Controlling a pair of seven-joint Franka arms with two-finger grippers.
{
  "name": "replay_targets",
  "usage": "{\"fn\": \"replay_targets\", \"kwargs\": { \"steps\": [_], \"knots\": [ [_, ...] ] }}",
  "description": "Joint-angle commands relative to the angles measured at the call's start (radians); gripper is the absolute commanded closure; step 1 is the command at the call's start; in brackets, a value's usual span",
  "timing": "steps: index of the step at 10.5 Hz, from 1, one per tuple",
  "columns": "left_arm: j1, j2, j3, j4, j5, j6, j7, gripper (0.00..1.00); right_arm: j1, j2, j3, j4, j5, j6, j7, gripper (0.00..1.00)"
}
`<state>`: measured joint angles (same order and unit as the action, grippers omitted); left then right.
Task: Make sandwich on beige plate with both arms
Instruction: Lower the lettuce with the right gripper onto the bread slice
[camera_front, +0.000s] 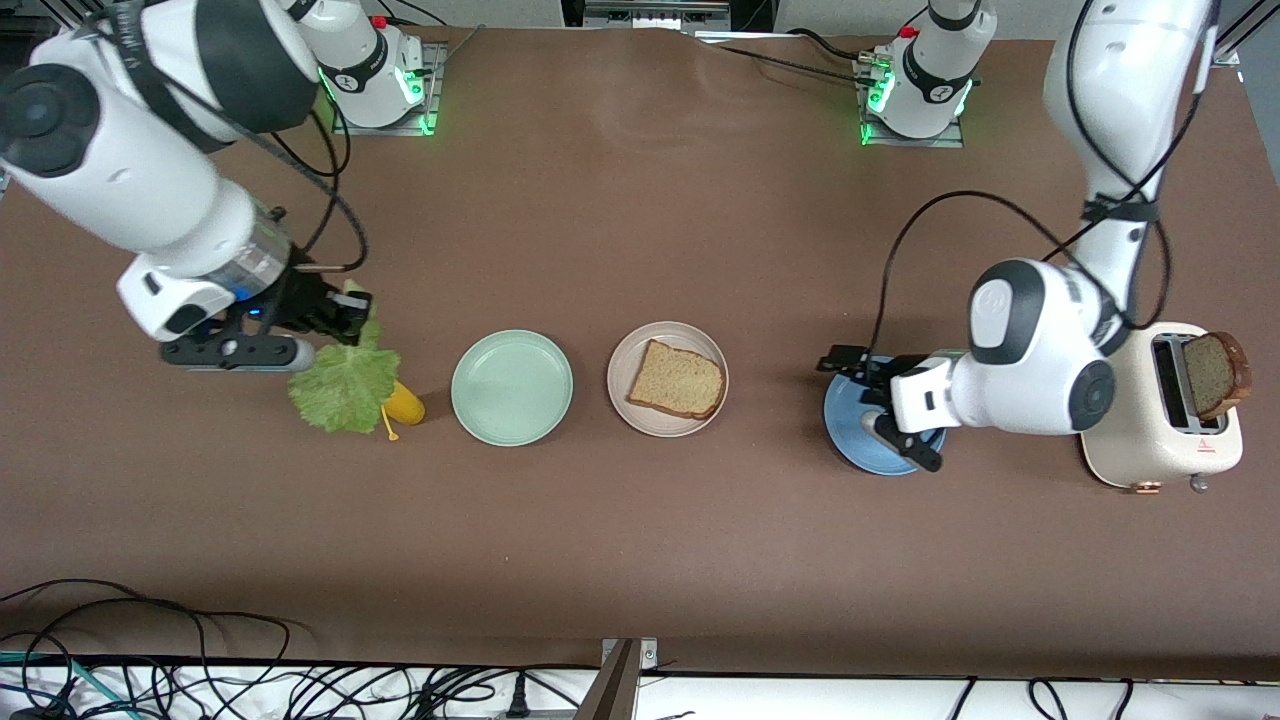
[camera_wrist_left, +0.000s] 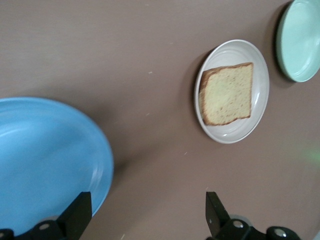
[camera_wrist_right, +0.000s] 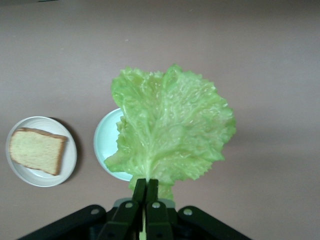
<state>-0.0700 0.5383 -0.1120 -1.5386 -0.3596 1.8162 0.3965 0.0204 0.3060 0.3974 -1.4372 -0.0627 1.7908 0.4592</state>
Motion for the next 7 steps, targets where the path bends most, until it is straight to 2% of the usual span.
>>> {"fn": "replay_targets", "kwargs": {
  "steps": [1, 3, 4, 6, 7],
  "knots": [
    [0.001, -0.064, 0.024, 0.107, 0.169, -0.186, -0.117, 0.00, 0.080, 0.057, 0.003, 0.017, -0.026, 0.063, 0.067, 1.00],
    [-0.001, -0.102, 0.025, 0.254, 0.359, -0.363, -0.162, 0.00, 0.143, 0.108, 0.001, 0.017, -0.058, 0.148, 0.194, 1.00],
    [-0.001, -0.141, 0.026, 0.274, 0.410, -0.400, -0.165, 0.00, 0.182, 0.140, 0.001, 0.017, -0.096, 0.192, 0.255, 1.00],
    [0.018, -0.245, 0.028, 0.256, 0.413, -0.405, -0.171, 0.00, 0.245, 0.212, 0.001, 0.017, -0.126, 0.277, 0.350, 1.00],
    [0.009, -0.317, 0.029, 0.185, 0.413, -0.393, -0.201, 0.00, 0.274, 0.247, -0.003, 0.018, -0.127, 0.335, 0.387, 1.00]
  ]
}}
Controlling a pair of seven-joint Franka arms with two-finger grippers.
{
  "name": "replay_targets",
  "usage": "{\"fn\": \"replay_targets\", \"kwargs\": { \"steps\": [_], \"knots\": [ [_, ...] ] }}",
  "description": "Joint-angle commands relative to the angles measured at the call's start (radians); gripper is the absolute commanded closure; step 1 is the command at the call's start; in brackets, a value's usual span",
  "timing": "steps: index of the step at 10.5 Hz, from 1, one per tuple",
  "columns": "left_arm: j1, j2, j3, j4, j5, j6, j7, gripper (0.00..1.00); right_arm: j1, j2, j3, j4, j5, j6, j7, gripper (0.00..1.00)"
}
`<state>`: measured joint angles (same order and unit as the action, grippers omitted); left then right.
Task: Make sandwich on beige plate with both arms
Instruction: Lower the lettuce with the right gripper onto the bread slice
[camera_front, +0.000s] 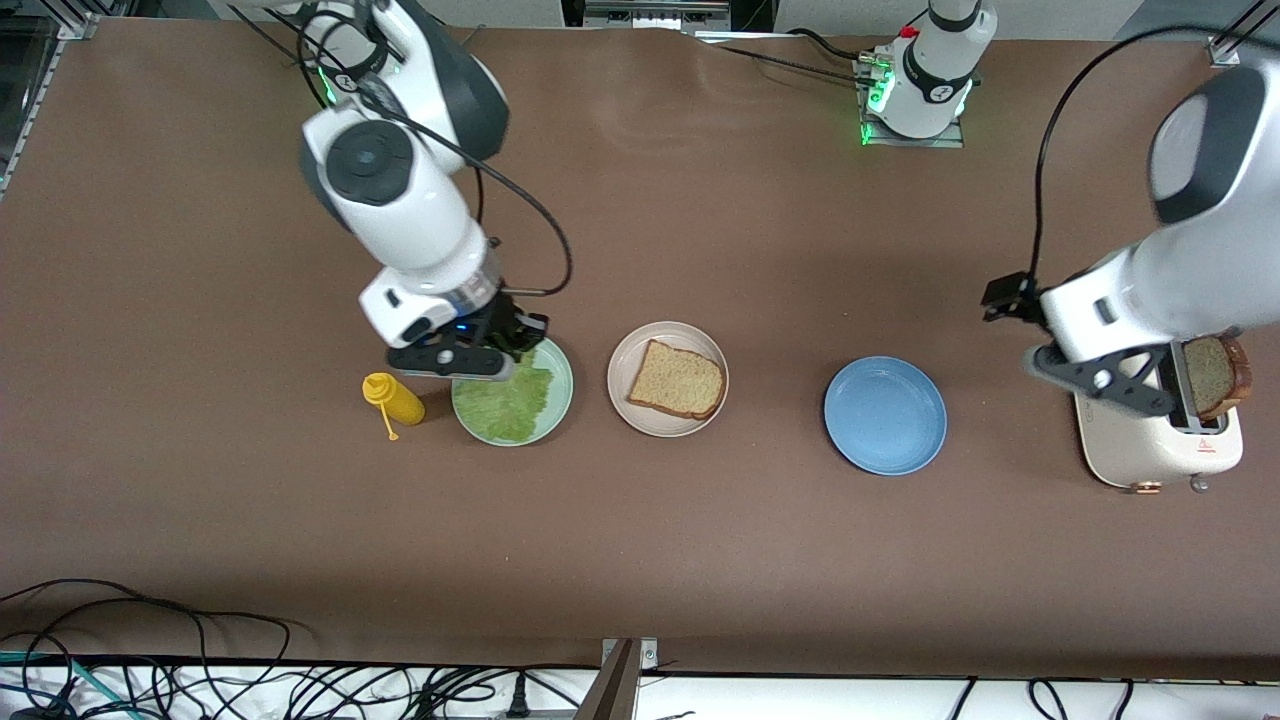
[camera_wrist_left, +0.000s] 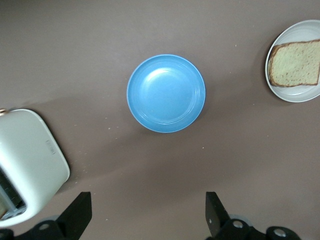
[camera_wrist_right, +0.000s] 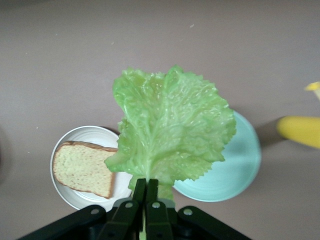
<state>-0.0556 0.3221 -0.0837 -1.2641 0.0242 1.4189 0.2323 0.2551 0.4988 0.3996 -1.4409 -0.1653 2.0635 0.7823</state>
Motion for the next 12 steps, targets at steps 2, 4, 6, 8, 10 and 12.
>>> {"fn": "replay_targets", "kwargs": {
  "steps": [2, 4, 6, 8, 10, 12],
  "knots": [
    [0.006, -0.271, -0.001, -0.319, 0.025, 0.148, -0.103, 0.00, 0.085, 0.118, -0.005, 0.031, -0.055, 0.145, 0.124, 1.00],
    [0.037, -0.320, -0.023, -0.383, 0.020, 0.157, -0.103, 0.00, 0.131, 0.202, -0.007, 0.094, -0.101, 0.168, 0.191, 1.00],
    [0.039, -0.319, -0.025, -0.379, 0.019, 0.141, -0.102, 0.00, 0.202, 0.297, -0.021, 0.195, -0.146, 0.174, 0.268, 1.00],
    [0.040, -0.319, -0.024, -0.374, 0.014, 0.141, -0.102, 0.00, 0.266, 0.343, -0.076, 0.212, -0.146, 0.258, 0.273, 1.00],
    [0.045, -0.317, -0.019, -0.365, 0.013, 0.141, -0.094, 0.00, 0.289, 0.400, -0.085, 0.230, -0.146, 0.358, 0.317, 1.00],
    [0.060, -0.317, -0.021, -0.365, 0.010, 0.141, -0.088, 0.00, 0.303, 0.429, -0.093, 0.257, -0.148, 0.369, 0.330, 1.00]
  ]
}}
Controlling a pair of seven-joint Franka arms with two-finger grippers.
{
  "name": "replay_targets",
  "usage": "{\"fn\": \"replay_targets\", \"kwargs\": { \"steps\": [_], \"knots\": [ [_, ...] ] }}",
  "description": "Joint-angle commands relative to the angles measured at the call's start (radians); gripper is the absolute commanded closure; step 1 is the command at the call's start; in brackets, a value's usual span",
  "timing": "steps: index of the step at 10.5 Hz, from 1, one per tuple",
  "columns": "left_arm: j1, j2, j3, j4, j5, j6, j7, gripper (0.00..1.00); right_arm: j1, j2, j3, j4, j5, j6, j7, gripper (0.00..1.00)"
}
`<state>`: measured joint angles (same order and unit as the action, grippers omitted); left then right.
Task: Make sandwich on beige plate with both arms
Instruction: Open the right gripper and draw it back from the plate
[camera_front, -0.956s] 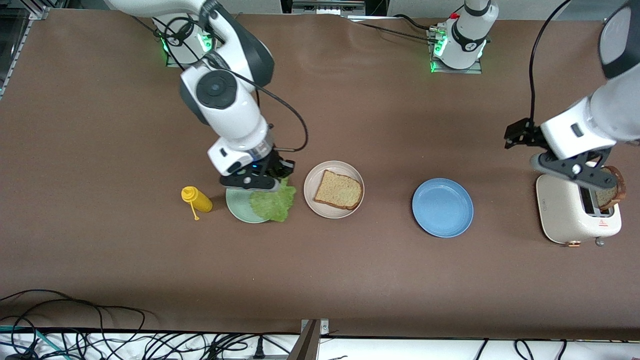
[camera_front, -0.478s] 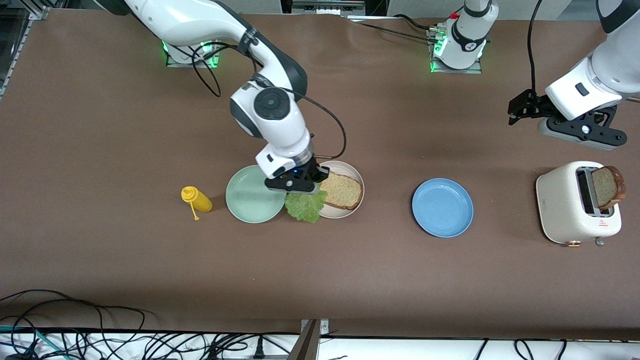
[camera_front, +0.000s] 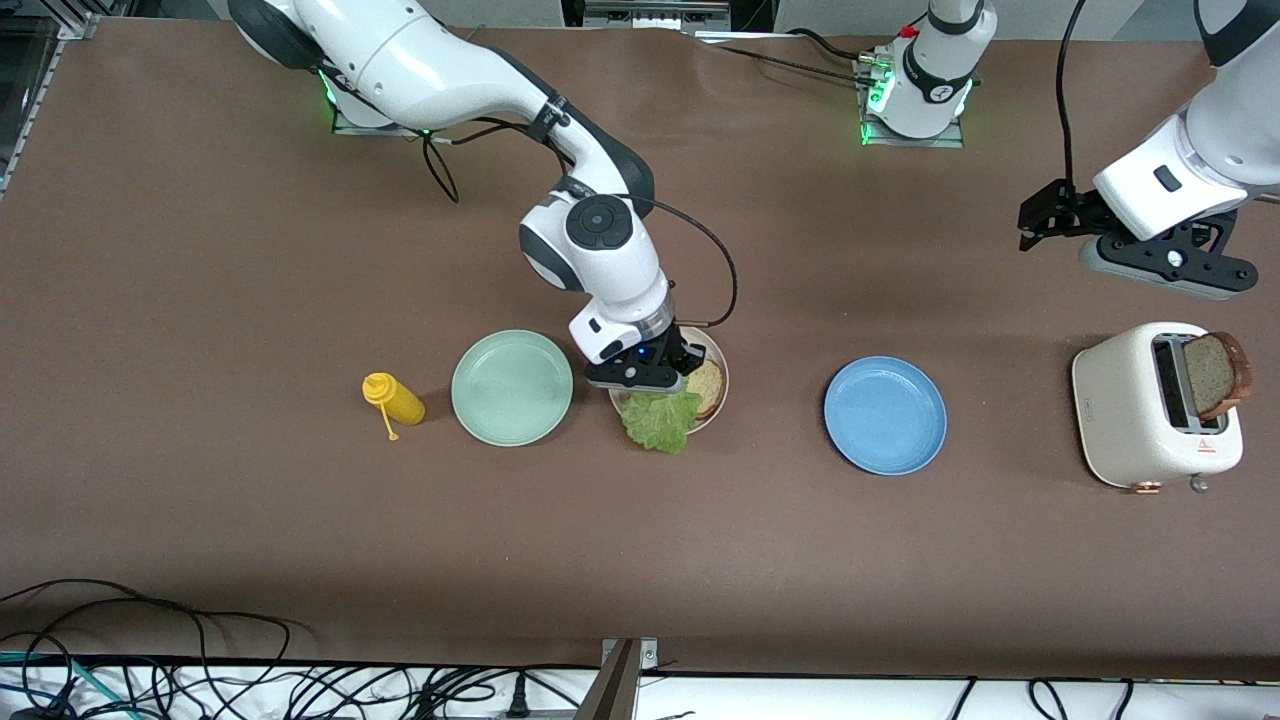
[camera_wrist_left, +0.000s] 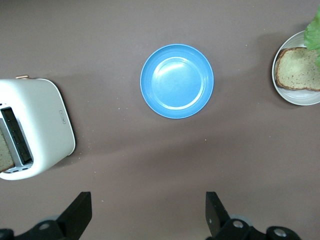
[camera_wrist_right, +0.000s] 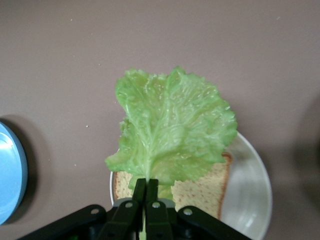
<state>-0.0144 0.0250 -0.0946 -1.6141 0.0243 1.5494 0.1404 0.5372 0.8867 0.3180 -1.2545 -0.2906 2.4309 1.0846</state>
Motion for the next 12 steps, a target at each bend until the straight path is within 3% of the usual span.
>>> {"fn": "replay_targets", "kwargs": {
  "steps": [1, 3, 4, 6, 8, 10, 12],
  "knots": [
    [0.021, -0.020, -0.008, -0.015, -0.007, 0.011, 0.004, 0.00, 0.027, 0.046, -0.020, 0.070, -0.022, 0.004, 0.028, 0.95],
    [0.027, -0.020, -0.008, -0.015, -0.010, 0.009, 0.004, 0.00, 0.046, 0.054, -0.020, 0.078, -0.022, 0.004, 0.050, 0.75],
    [0.027, -0.020, -0.008, -0.015, -0.010, 0.009, 0.004, 0.00, 0.047, 0.051, -0.020, 0.078, -0.022, -0.004, 0.078, 0.52],
    [0.027, -0.019, -0.008, -0.015, -0.010, 0.009, 0.004, 0.00, 0.060, 0.038, -0.030, 0.078, -0.022, -0.044, 0.123, 0.36],
    [0.028, -0.020, -0.008, -0.015, -0.010, 0.008, 0.004, 0.00, 0.026, -0.021, -0.031, 0.111, -0.018, -0.248, 0.103, 0.25],
    [0.033, -0.020, -0.008, -0.015, -0.010, 0.006, 0.005, 0.00, -0.037, -0.075, -0.019, 0.116, -0.009, -0.305, 0.069, 0.23],
    [0.033, -0.020, -0.010, -0.015, -0.012, 0.006, 0.005, 0.00, -0.112, -0.124, -0.020, 0.116, 0.077, -0.424, -0.080, 0.19]
  ]
}}
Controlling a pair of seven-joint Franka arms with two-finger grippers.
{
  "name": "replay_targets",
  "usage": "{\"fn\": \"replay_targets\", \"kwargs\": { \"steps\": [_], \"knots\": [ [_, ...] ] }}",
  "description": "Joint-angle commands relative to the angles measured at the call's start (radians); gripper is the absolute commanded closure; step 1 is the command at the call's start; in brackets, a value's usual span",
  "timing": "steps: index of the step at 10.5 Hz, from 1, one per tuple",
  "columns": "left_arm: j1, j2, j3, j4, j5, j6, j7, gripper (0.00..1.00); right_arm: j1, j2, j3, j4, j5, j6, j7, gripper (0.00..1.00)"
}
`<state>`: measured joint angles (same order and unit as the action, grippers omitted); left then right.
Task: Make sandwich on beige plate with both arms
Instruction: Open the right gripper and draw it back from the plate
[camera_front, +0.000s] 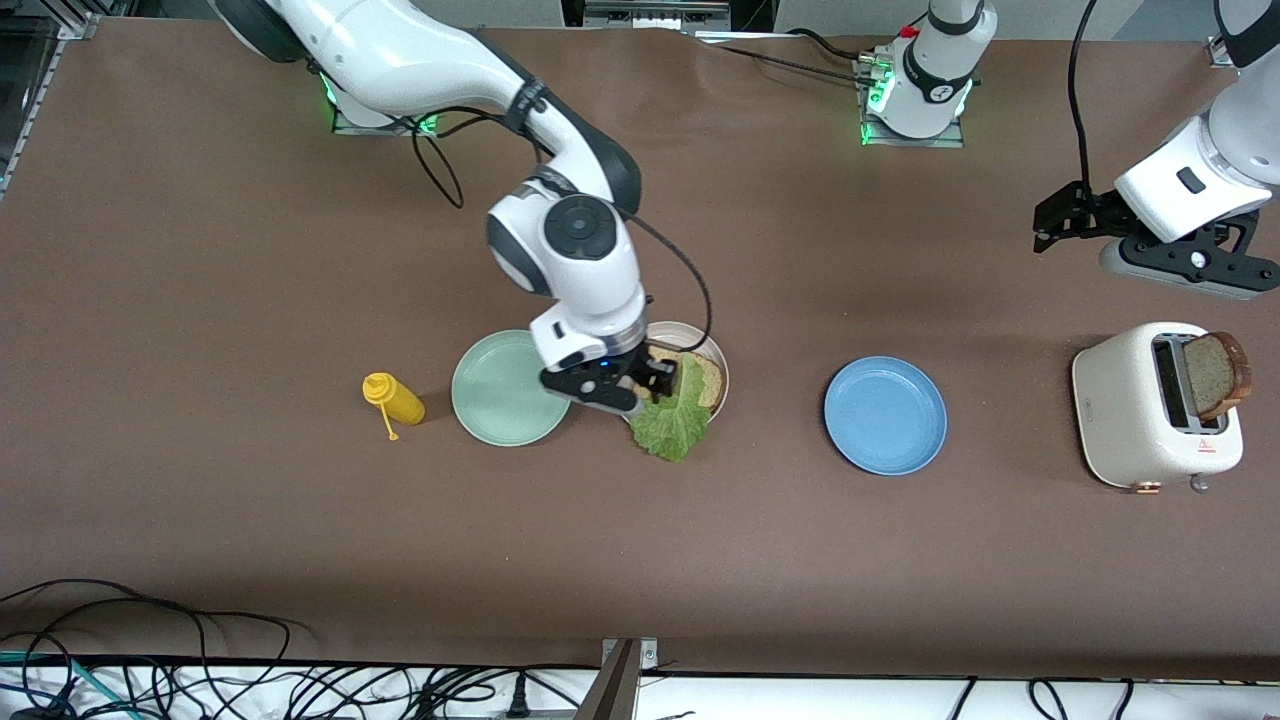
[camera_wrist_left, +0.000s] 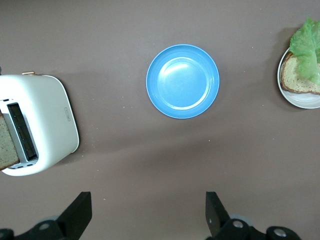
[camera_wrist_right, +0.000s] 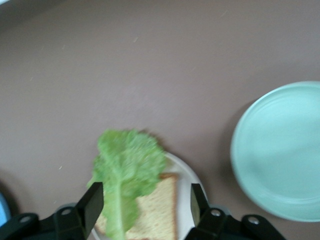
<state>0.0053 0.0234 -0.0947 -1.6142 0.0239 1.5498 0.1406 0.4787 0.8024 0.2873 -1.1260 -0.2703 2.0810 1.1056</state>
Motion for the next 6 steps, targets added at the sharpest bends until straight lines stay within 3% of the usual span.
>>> {"fn": "replay_targets", "kwargs": {
  "steps": [1, 6],
  "knots": [
    [0.013, -0.019, -0.010, -0.015, -0.012, 0.007, 0.005, 0.00, -0.098, -0.080, 0.009, -0.024, 0.104, -0.158, -0.213, 0.19],
    [0.013, -0.022, -0.011, -0.013, -0.010, 0.003, 0.005, 0.00, -0.221, -0.207, -0.019, -0.118, 0.115, -0.396, -0.343, 0.14]
  ]
}}
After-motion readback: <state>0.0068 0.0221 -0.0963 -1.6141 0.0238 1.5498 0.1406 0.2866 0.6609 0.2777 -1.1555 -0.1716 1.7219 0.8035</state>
